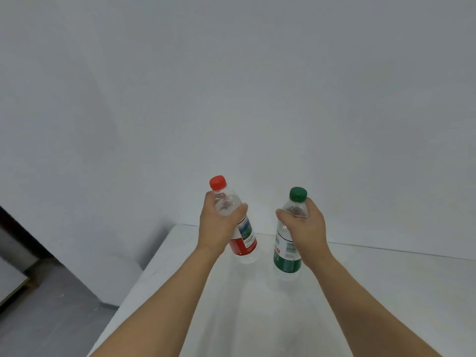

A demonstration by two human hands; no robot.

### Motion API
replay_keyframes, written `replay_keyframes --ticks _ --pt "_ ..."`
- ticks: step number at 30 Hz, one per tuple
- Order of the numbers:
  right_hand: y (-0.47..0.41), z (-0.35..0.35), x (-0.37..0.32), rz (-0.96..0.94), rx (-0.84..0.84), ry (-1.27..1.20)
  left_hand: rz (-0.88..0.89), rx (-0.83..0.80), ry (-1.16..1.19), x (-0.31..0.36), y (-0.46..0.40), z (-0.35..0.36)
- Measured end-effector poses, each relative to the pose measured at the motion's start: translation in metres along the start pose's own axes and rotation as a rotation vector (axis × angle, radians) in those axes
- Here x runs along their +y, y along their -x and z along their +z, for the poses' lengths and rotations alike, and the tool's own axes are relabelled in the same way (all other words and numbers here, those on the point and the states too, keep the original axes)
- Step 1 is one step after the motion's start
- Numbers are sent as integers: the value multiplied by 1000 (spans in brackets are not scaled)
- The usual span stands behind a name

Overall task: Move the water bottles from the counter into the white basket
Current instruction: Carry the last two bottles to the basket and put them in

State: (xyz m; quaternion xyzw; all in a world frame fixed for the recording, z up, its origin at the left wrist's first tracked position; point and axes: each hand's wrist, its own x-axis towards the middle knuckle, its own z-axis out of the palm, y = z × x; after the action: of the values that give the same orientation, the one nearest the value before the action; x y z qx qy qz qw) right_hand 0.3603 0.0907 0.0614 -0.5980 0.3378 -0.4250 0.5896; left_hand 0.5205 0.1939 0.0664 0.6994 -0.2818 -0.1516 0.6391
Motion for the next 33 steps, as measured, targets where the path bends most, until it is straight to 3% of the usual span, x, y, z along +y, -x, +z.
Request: replay_keyframes --ticks 13,16,25,33 --pt "174 210 -127 -184 -381 -11 189 339 -269 115 115 -305" --pt "214 263 -147 -215 -455 -37 164 420 -337 126 145 -375" --pt "307 401 -184 -238 -699 -77 124 655 -422 118 199 -539" --pt "334 532 -174 -256 -784 -80 126 790 -458 93 181 -646"
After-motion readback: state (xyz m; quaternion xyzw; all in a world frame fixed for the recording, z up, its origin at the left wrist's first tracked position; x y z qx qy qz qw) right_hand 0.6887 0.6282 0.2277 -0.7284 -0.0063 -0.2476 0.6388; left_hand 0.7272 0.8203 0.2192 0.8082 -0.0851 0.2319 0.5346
